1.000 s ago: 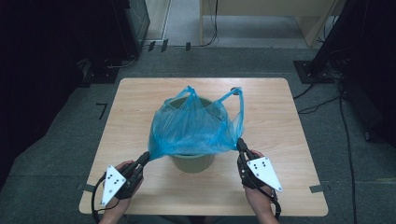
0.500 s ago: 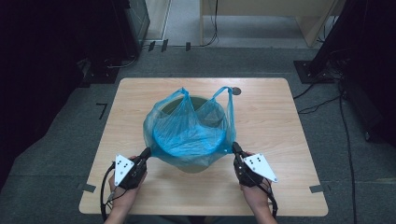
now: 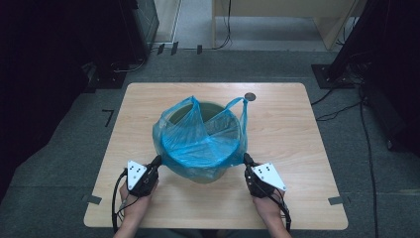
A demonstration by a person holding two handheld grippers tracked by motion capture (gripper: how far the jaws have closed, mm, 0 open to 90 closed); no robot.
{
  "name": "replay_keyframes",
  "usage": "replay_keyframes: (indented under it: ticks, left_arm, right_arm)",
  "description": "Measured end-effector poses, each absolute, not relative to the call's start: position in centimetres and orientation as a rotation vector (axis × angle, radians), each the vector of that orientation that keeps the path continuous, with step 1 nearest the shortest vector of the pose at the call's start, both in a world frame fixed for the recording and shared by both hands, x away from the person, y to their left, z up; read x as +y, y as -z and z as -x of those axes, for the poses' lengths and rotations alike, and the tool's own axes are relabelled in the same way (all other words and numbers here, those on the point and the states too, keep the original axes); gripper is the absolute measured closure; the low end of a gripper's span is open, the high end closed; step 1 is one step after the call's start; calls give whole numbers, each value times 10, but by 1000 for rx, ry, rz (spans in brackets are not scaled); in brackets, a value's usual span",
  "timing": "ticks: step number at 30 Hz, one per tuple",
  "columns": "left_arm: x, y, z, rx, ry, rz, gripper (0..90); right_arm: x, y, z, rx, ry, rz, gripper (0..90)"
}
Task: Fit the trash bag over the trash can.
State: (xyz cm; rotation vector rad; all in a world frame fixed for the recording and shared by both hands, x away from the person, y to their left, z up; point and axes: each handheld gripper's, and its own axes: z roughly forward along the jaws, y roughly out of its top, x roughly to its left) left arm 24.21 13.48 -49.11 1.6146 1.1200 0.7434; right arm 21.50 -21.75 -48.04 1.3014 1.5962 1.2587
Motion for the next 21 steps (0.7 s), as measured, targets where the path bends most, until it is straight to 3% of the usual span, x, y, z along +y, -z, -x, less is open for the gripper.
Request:
replay_keyframes:
  ticks: [7,10,16,21]
  left_arm:
    - [142,493,-253,1206,-752,-1591,900]
    - [154,493,-256,1242,-697,-1530,900]
    - [164,491,-252,1183,-688,-1472,646]
    - [177,486,-250,1183,-689,-1432,568]
  right_arm:
    - [-223,487,-221,1583,-1208,-1362,900]
    - [-231,492,-222,1568,-1239,-1405,900]
    - [-239,479,-218,1507,-1321,-1380,878]
    - [-247,470,-217,1460,-1336,-1386,791]
